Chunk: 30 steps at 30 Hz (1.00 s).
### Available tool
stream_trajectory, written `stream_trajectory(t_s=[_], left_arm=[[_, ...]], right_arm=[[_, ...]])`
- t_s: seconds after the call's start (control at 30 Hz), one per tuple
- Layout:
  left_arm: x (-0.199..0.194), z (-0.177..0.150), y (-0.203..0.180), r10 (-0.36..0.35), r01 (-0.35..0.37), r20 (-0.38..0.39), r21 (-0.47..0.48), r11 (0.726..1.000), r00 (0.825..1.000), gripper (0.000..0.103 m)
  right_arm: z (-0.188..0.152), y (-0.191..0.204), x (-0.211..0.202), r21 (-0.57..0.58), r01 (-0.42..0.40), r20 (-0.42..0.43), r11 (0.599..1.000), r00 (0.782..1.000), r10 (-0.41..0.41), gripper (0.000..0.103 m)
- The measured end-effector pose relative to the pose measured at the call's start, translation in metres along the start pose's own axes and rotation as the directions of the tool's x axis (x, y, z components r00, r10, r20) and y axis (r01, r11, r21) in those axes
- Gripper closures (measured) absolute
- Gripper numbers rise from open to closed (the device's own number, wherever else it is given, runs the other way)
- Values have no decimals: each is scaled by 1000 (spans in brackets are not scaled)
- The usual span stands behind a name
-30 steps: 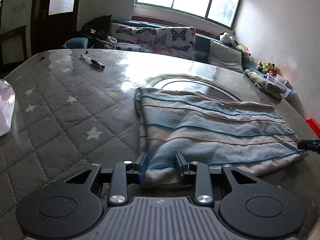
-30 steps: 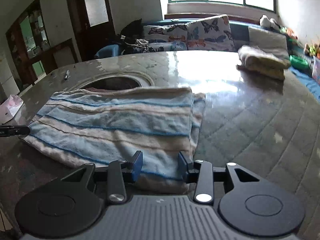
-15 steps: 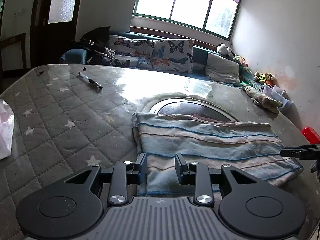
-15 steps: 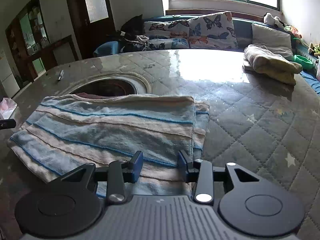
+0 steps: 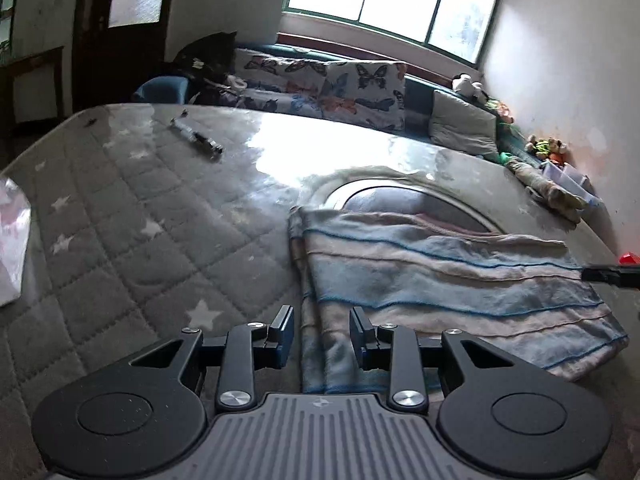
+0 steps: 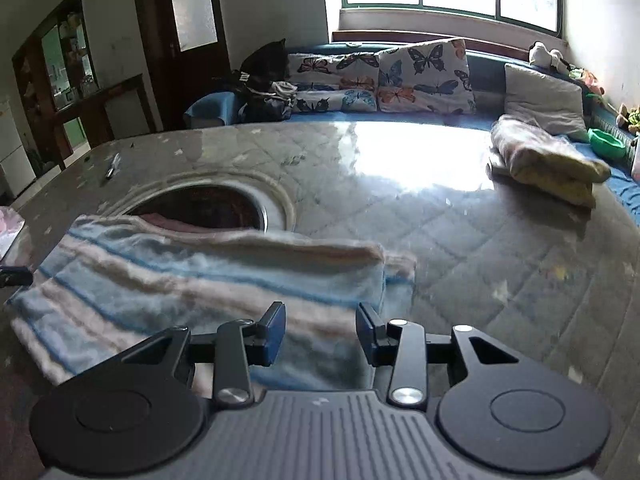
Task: Fold towel
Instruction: 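Release the garment with both grippers and pull back, then grasp the folded garment edge with the right gripper and lift it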
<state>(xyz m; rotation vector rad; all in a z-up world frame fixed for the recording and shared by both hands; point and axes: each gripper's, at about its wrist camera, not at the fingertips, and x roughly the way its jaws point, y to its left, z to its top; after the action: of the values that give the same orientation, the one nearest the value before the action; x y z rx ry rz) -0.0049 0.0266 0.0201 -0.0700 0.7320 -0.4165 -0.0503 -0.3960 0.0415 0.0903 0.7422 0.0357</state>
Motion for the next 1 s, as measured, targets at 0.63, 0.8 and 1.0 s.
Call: stream_trajectory(t_s=[0.63, 0.8, 1.0], left_arm=[[6, 1, -2, -18, 11, -91, -75, 997, 996, 67], [1, 6, 3, -41, 29, -85, -144, 989, 996, 95], [-33, 21, -33, -80, 84, 50, -93, 992, 996, 96]], right_arm=[[29, 15, 22, -18, 2, -7, 1000, 1000, -2, 63], [38, 53, 8, -71, -116, -2, 991, 993, 117, 63], [60, 99, -3, -91, -285, -35, 954, 958, 283, 63]])
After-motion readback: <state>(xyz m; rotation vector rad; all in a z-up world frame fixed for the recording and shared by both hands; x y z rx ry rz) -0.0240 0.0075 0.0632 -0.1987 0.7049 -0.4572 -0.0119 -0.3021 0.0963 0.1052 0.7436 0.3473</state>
